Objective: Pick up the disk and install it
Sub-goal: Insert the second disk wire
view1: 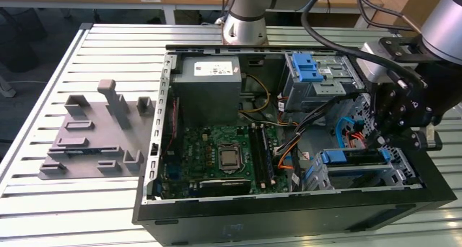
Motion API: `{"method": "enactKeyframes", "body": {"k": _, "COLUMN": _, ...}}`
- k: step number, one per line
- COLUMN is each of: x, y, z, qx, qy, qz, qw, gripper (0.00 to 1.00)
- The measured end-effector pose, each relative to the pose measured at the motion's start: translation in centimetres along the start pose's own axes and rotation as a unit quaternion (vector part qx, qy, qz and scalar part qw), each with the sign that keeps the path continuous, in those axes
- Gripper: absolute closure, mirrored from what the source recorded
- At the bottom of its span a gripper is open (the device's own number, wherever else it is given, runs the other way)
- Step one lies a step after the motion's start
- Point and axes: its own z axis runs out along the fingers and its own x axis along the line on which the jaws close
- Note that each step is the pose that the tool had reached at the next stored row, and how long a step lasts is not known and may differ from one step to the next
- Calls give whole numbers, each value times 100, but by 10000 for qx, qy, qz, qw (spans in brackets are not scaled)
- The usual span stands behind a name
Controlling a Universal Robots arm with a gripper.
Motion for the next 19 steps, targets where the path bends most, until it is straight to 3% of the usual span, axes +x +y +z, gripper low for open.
{"method": "enactKeyframes", "body": {"k": 8, "x": 6, "y": 93, "z": -8, "qx": 4, "qy": -2, "qz": 0, "qw": 10000, "gripper": 89}}
{"method": "enactKeyframes", "body": {"k": 16, "x": 11, "y": 128, "z": -134, "qx": 4, "qy": -9, "qz": 1, "qw": 10000, "gripper": 89}}
{"method": "enactKeyframes", "body": {"k": 19, "x": 13, "y": 208, "z": -145, "qx": 4, "qy": -20, "qz": 1, "qw": 10000, "gripper": 89}}
